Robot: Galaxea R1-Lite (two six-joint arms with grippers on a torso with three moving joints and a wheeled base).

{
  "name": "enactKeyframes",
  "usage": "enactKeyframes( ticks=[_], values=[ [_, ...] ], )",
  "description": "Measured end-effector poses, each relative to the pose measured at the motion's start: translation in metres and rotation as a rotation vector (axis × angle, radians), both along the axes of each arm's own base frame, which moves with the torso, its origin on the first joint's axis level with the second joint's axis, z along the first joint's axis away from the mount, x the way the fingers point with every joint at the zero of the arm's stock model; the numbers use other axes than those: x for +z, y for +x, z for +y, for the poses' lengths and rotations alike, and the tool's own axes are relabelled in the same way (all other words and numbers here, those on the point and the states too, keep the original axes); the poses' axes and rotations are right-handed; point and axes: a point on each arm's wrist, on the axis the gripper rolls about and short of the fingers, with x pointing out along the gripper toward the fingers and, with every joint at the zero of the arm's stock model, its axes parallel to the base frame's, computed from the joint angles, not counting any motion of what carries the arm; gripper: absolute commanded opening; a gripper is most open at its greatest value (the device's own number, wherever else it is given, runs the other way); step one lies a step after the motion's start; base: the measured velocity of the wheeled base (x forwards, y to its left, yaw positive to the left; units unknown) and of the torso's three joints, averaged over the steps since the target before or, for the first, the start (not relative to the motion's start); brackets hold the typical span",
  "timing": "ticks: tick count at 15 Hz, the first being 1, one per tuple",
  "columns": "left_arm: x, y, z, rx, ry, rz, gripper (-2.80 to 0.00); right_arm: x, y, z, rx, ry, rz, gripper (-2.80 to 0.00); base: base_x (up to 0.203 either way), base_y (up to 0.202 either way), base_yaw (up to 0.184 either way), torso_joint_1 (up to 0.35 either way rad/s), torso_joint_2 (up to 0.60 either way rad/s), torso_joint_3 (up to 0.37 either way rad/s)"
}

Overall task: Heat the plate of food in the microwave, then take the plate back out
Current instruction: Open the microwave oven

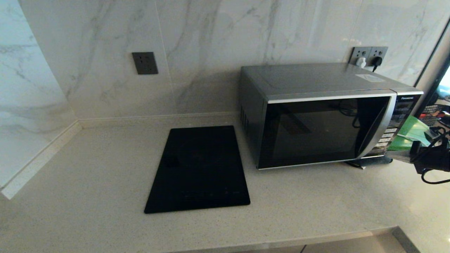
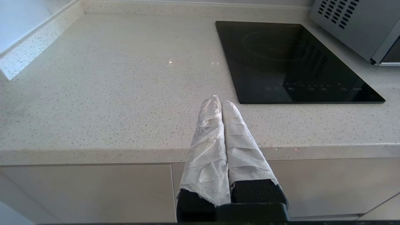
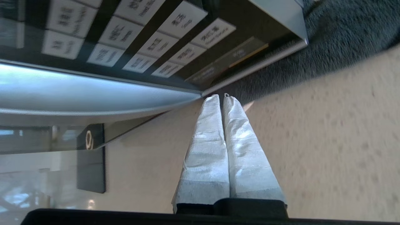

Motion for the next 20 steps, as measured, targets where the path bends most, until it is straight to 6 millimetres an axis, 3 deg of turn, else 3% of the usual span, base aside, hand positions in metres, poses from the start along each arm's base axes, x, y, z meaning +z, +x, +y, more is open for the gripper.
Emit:
enactKeyframes(
  ticks=[10,20],
  values=[
    [0.0,0.0,0.0,0.0,0.0,0.0,-2.8,-0.01,0.033,0.004,-0.044,-0.029,-0.029,-2.8,0.0,0.0,0.0,0.0,0.0,0.0],
    [0.0,0.0,0.0,0.0,-0.001,0.0,-2.8,-0.019,0.041,0.009,-0.036,-0.025,-0.016,-2.8,0.0,0.0,0.0,0.0,0.0,0.0]
  ],
)
